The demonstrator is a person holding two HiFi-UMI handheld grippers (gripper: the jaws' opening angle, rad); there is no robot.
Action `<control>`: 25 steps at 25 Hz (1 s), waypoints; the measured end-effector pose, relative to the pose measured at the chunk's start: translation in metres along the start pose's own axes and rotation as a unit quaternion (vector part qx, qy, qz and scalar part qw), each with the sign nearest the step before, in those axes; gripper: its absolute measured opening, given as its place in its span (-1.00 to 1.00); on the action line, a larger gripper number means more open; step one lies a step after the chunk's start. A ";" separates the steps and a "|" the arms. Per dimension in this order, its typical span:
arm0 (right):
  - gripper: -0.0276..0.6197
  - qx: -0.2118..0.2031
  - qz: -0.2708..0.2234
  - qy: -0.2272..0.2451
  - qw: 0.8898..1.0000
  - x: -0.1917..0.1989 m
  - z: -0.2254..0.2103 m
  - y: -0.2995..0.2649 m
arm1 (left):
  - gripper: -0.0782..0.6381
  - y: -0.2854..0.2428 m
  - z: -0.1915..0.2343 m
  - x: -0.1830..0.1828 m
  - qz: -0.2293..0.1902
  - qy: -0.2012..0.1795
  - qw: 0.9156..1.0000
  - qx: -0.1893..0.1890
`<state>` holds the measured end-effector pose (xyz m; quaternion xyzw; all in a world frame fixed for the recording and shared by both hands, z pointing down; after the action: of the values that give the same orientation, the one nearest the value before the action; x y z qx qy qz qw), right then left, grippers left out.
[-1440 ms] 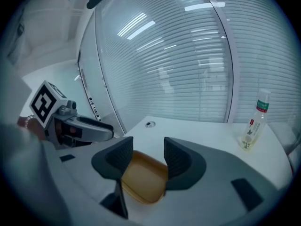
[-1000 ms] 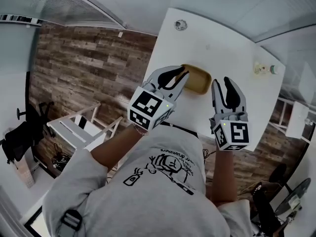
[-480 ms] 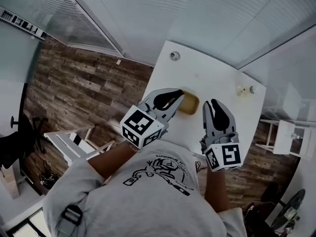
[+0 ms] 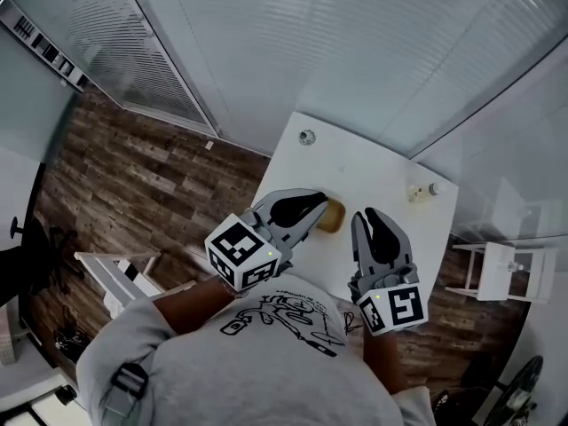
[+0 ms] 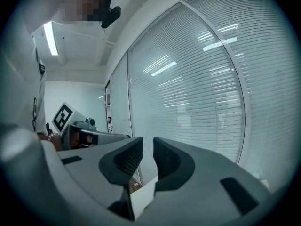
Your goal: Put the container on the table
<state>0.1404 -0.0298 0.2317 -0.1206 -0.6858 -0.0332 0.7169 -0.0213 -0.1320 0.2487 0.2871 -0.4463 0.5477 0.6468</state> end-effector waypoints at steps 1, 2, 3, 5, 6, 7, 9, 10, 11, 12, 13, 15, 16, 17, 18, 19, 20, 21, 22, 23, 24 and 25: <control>-0.73 -0.001 -0.003 0.002 1.000 -0.004 0.002 0.002 | -0.72 0.002 -0.003 -0.002 -0.002 -0.001 1.000 0.003; -0.73 -0.002 -0.006 0.004 1.000 -0.007 0.004 0.005 | -0.72 0.004 -0.006 -0.004 -0.005 -0.002 1.000 0.005; -0.73 -0.002 -0.010 0.006 1.000 -0.011 0.006 0.007 | -0.72 0.006 -0.009 -0.005 -0.007 -0.003 1.000 0.007; -0.73 -0.001 -0.018 0.007 1.000 -0.019 0.009 0.012 | -0.71 0.010 -0.014 -0.009 -0.012 -0.004 1.000 0.011; -0.73 0.000 -0.021 0.007 1.000 -0.021 0.010 0.015 | -0.72 0.012 -0.015 -0.010 -0.014 -0.004 1.000 0.012; -0.74 0.001 -0.024 0.007 1.000 -0.024 0.010 0.017 | -0.72 0.013 -0.017 -0.011 -0.016 -0.004 1.000 0.014; -0.77 0.003 -0.027 0.010 1.000 -0.026 0.011 0.021 | -0.72 0.015 -0.018 -0.011 -0.019 -0.003 1.000 0.015; -0.79 0.005 -0.028 0.014 0.999 -0.027 0.011 0.022 | -0.71 0.015 -0.018 -0.012 -0.020 -0.004 1.000 0.014; -0.80 0.008 -0.029 0.018 0.999 -0.027 0.010 0.023 | -0.71 0.015 -0.018 -0.012 -0.021 -0.006 1.000 0.014; -0.80 0.011 -0.029 0.021 0.999 -0.027 0.009 0.023 | -0.72 0.014 -0.018 -0.012 -0.022 -0.007 1.000 0.014; -0.80 0.014 -0.029 0.021 0.999 -0.027 0.009 0.023 | -0.72 0.014 -0.018 -0.012 -0.023 -0.008 1.000 0.014; -0.80 0.018 -0.030 0.018 0.999 -0.028 0.009 0.023 | -0.71 0.015 -0.019 -0.011 -0.025 -0.006 1.000 0.016; -0.80 0.020 -0.031 0.016 0.999 -0.029 0.009 0.024 | -0.72 0.016 -0.019 -0.011 -0.027 -0.005 0.999 0.016; -0.80 0.020 -0.032 0.015 0.999 -0.030 0.010 0.023 | -0.71 0.017 -0.019 -0.012 -0.028 -0.003 0.999 0.017; -0.80 0.020 -0.034 0.015 0.999 -0.031 0.011 0.023 | -0.72 0.017 -0.020 -0.012 -0.029 -0.002 0.999 0.018; -0.80 0.019 -0.034 0.015 0.999 -0.032 0.012 0.023 | -0.72 0.017 -0.020 -0.012 -0.030 -0.002 0.999 0.018; -0.80 0.018 -0.035 0.016 0.999 -0.032 0.013 0.023 | -0.72 0.017 -0.021 -0.012 -0.030 -0.002 0.999 0.018; -0.80 0.016 -0.035 0.016 0.999 -0.032 0.014 0.023 | -0.72 0.017 -0.022 -0.012 -0.031 -0.001 0.999 0.019; -0.80 0.016 -0.035 0.017 0.999 -0.032 0.014 0.023 | -0.72 0.017 -0.022 -0.012 -0.031 -0.001 0.999 0.019; -0.80 0.015 -0.035 0.017 0.999 -0.032 0.015 0.024 | -0.72 0.018 -0.022 -0.011 -0.032 0.000 0.999 0.020; -0.80 0.014 -0.035 0.017 0.999 -0.032 0.016 0.023 | -0.72 0.018 -0.022 -0.011 -0.032 0.001 0.999 0.020; -0.80 0.014 -0.035 0.016 0.999 -0.031 0.017 0.023 | -0.71 0.019 -0.021 -0.011 -0.033 0.001 0.999 0.019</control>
<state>0.1269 -0.0079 0.1981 -0.0858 -0.6782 -0.0505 0.7281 -0.0344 -0.1143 0.2270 0.3135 -0.4250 0.5351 0.6593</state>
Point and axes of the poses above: the fingertips, and each gripper's own axes: y backward along the fingers, z to its left, x out of its underside, the point moved 9 cm from there along y, backward along the fingers, and after that the axes turned 7 degrees about y, right-handed, at the moved point
